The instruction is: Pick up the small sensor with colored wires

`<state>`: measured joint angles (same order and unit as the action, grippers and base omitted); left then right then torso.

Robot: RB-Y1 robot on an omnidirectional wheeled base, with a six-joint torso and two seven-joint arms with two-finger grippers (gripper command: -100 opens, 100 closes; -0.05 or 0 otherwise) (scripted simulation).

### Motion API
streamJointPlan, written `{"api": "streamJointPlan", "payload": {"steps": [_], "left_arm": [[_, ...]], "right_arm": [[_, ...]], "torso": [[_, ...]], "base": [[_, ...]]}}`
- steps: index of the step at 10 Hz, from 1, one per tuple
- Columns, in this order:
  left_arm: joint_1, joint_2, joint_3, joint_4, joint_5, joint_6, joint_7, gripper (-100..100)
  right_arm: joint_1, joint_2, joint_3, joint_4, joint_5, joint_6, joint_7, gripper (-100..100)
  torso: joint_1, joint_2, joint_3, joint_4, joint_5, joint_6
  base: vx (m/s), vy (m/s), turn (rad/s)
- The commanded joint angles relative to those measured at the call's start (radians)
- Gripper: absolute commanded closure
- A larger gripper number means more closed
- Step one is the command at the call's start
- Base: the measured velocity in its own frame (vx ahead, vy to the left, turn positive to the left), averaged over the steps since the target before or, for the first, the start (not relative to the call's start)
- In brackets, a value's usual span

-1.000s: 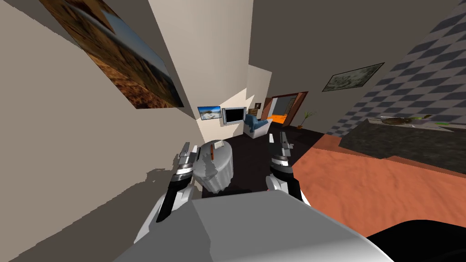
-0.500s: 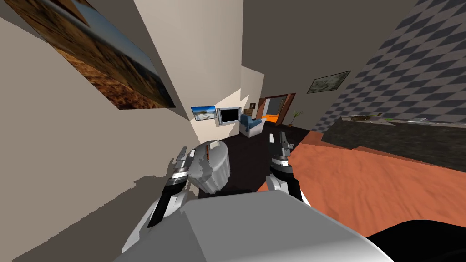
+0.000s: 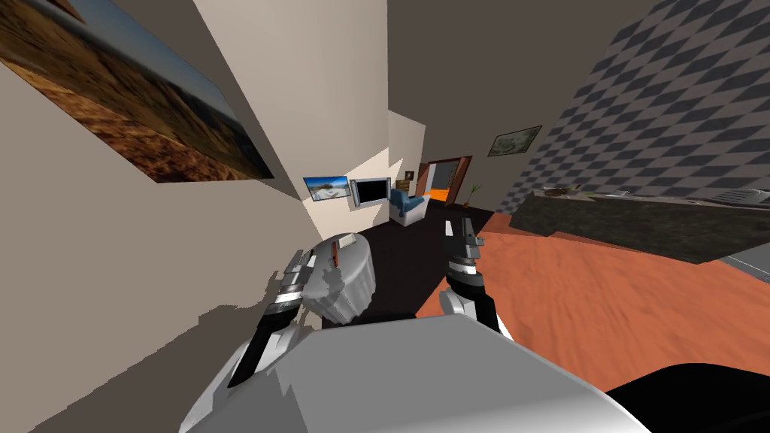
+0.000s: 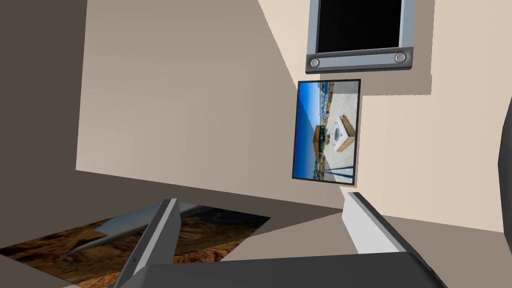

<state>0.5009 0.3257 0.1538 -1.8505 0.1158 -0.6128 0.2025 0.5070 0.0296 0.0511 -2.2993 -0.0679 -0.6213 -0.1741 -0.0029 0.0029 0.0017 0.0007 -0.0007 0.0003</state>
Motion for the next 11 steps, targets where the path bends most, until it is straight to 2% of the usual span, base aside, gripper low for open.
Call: {"api": "streamJointPlan", "payload": {"steps": [1, 2, 3, 5, 6, 7, 8, 9, 10, 11], "left_arm": [[0.017, 0.042, 0.010, 0.050, 0.039, -0.006, 0.014, -100], [0.017, 0.042, 0.010, 0.069, 0.039, -0.006, 0.014, -100], [0.026, 0.069, 0.012, 0.093, 0.063, -0.017, 0.021, -100], [0.026, 0.069, 0.012, 0.119, 0.063, -0.017, 0.021, -100], [0.035, 0.097, 0.013, 0.159, 0.086, -0.026, 0.027, -100], [0.035, 0.097, 0.013, 0.170, 0.086, -0.026, 0.027, -100], [0.046, 0.124, 0.010, 0.202, 0.110, -0.034, 0.032, -100], [0.046, 0.124, 0.010, 0.222, 0.110, -0.034, 0.032, -100], [0.056, 0.151, 0.006, 0.251, 0.132, -0.042, 0.035, -100], [0.056, 0.151, 0.006, 0.273, 0.132, -0.042, 0.035, -100]], "right_arm": [[0.000, 0.000, 0.000, 0.000, 0.000, 0.000, 0.000, 0], [0.000, 0.000, 0.000, 0.000, 0.000, 0.000, 0.000, 0], [0.000, 0.000, 0.000, 0.000, 0.000, 0.000, 0.000, 0], [0.000, 0.000, 0.000, 0.000, 0.000, 0.000, 0.000, 0], [0.000, 0.000, 0.000, 0.000, 0.000, 0.000, 0.000, 0], [0.000, 0.000, 0.000, 0.000, 0.000, 0.000, 0.000, 0], [0.000, 0.000, 0.000, 0.000, 0.000, 0.000, 0.000, 0], [0.000, 0.000, 0.000, 0.000, 0.000, 0.000, 0.000, 0], [0.000, 0.000, 0.000, 0.000, 0.000, 0.000, 0.000, 0], [0.000, 0.000, 0.000, 0.000, 0.000, 0.000, 0.000, 0]], "torso": [[0.000, 0.000, 0.000, 0.000, 0.000, 0.000], [0.000, 0.001, 0.000, 0.000, 0.000, 0.000], [0.001, 0.000, 0.000, 0.000, 0.000, -0.001], [0.002, -0.001, -0.001, 0.000, 0.000, -0.001], [0.003, -0.002, -0.001, 0.000, 0.001, -0.001], [0.003, -0.002, -0.001, 0.000, 0.000, 0.000], [0.003, -0.002, -0.001, 0.000, 0.000, -0.001], [0.002, -0.002, -0.001, 0.000, 0.000, 0.000], [0.002, -0.002, -0.001, 0.000, 0.000, -0.001], [0.002, -0.002, -0.001, 0.000, 0.000, 0.000]], "base": [[-0.050, -0.071, -0.245], [-0.034, -0.048, -0.101], [-0.022, -0.051, -0.220], [-0.003, -0.017, -0.032], [-0.002, -0.025, -0.178], [-0.004, -0.026, -0.148], [-0.002, -0.040, -0.239], [-0.002, -0.029, -0.083], [0.001, -0.041, -0.185], [0.002, -0.029, -0.100]]}}
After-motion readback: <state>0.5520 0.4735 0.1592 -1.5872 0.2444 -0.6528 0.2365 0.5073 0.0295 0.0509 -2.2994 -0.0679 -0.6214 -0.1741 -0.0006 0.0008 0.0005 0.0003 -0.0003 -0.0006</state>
